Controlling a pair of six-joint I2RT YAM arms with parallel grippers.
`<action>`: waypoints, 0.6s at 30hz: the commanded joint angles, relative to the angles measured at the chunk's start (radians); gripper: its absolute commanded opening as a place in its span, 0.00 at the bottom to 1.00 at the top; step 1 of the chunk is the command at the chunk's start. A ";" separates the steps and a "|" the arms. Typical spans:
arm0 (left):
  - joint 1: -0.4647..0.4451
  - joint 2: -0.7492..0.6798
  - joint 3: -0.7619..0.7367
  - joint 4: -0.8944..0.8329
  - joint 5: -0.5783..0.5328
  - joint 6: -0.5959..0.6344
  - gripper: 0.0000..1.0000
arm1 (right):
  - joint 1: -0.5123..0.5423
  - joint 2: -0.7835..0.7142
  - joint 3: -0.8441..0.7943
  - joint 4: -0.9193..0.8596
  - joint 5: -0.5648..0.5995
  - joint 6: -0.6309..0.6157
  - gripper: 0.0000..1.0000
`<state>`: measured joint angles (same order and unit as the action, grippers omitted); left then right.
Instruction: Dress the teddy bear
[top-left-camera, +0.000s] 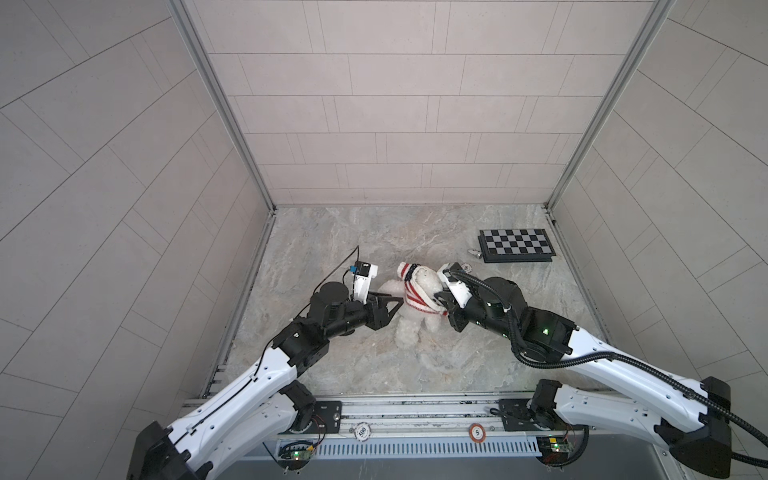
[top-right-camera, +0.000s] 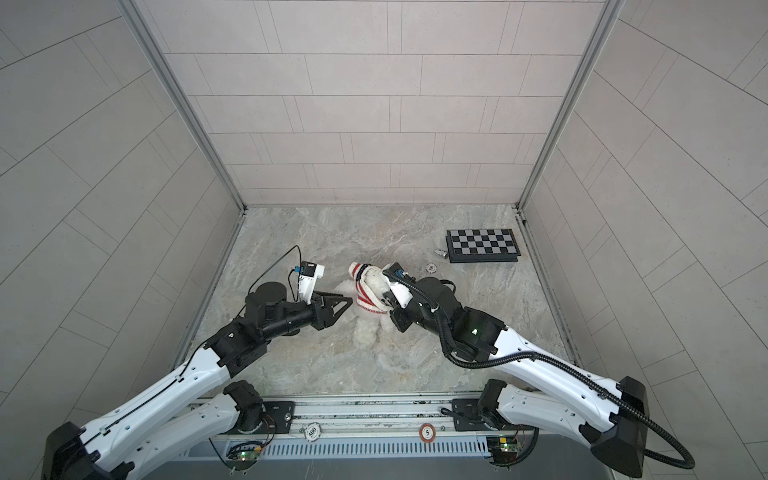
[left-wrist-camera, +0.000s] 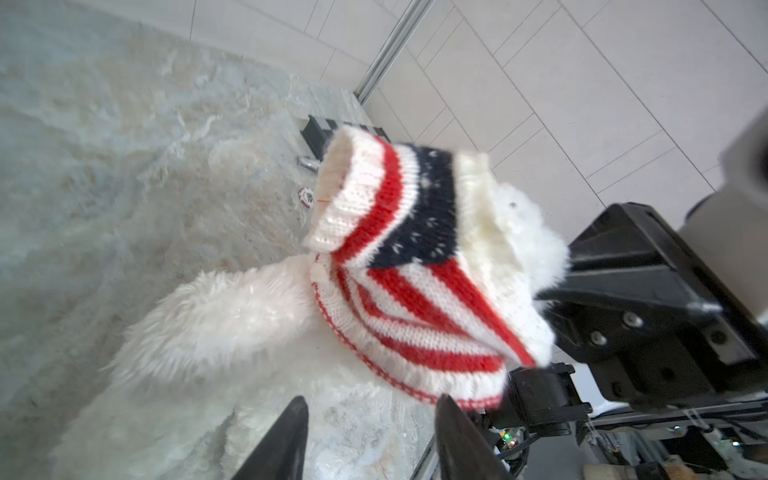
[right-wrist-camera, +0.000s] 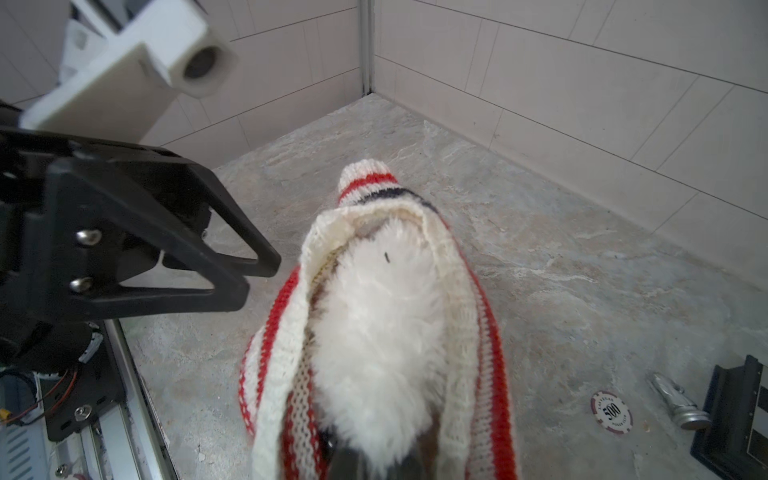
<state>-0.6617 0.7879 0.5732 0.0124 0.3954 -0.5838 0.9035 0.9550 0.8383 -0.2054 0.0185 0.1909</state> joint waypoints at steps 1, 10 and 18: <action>-0.011 -0.035 -0.032 0.062 -0.068 -0.023 0.56 | 0.006 -0.023 -0.046 0.183 0.098 0.157 0.00; -0.153 0.096 -0.045 0.393 -0.176 -0.137 0.51 | 0.052 0.030 -0.059 0.368 0.247 0.284 0.00; -0.186 0.226 -0.029 0.522 -0.238 -0.180 0.40 | 0.054 0.043 -0.075 0.434 0.228 0.360 0.00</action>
<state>-0.8452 0.9867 0.5072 0.4274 0.1894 -0.7448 0.9508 1.0012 0.7620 0.1364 0.2287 0.4885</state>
